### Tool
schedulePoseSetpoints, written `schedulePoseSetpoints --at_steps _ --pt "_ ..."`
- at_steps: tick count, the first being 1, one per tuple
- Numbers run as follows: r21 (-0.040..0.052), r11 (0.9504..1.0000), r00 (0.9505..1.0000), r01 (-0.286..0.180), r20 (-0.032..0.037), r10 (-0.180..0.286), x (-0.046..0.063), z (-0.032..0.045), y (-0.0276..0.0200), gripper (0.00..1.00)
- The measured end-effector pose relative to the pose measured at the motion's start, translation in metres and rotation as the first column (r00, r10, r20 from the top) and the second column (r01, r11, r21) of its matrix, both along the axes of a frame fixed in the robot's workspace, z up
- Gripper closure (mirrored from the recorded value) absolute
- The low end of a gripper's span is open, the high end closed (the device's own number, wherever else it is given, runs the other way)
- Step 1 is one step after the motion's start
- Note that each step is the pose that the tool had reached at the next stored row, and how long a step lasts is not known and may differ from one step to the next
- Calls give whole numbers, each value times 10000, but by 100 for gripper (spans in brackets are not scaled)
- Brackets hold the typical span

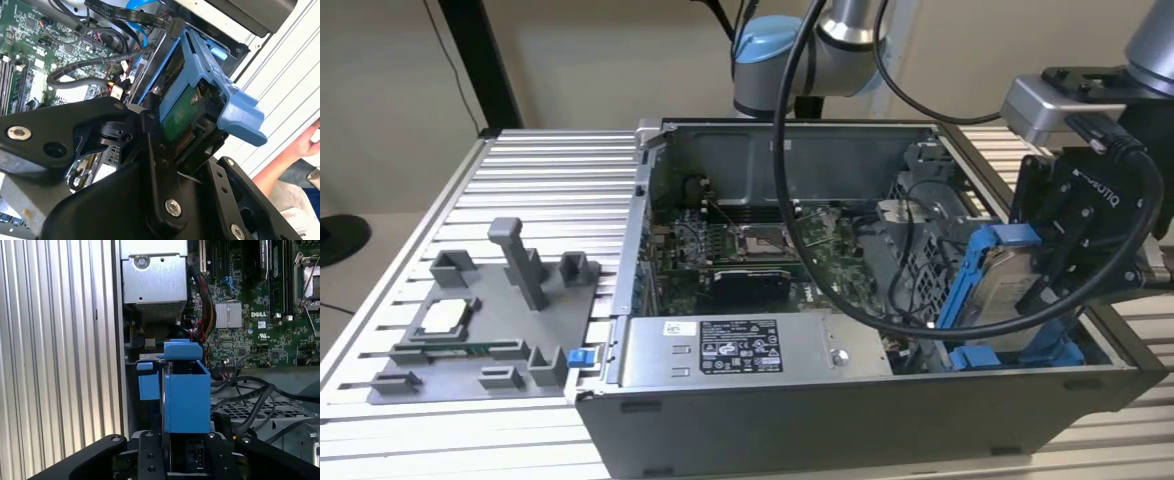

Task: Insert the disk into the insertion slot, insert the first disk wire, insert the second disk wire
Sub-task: 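Insert the disk into the insertion slot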

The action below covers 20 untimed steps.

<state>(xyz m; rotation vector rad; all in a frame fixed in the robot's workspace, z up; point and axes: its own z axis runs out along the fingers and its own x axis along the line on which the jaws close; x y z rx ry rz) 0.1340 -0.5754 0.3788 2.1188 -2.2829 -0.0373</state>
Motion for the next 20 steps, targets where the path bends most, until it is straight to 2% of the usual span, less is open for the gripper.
schedulePoseSetpoints --at_steps 2,3,5,8,9,16,17,20 --pt "0 10000 10000 0 -6 0 0 0 0 100" --pt "1 10000 10000 -1 -42 1 2 -1 0 100" --pt "1 10000 9998 -1 -182 1 3 1 0 100" --pt "0 10000 9994 0 -350 0 7 24 0 100" --pt "-1 10000 9993 -1 -368 1 7 25 0 100" --pt "-1 10000 9993 0 -375 0 7 24 0 100" --pt "0 10000 9993 0 -375 0 7 24 0 0" --pt "0 10000 9993 -1 -378 1 7 24 0 0"
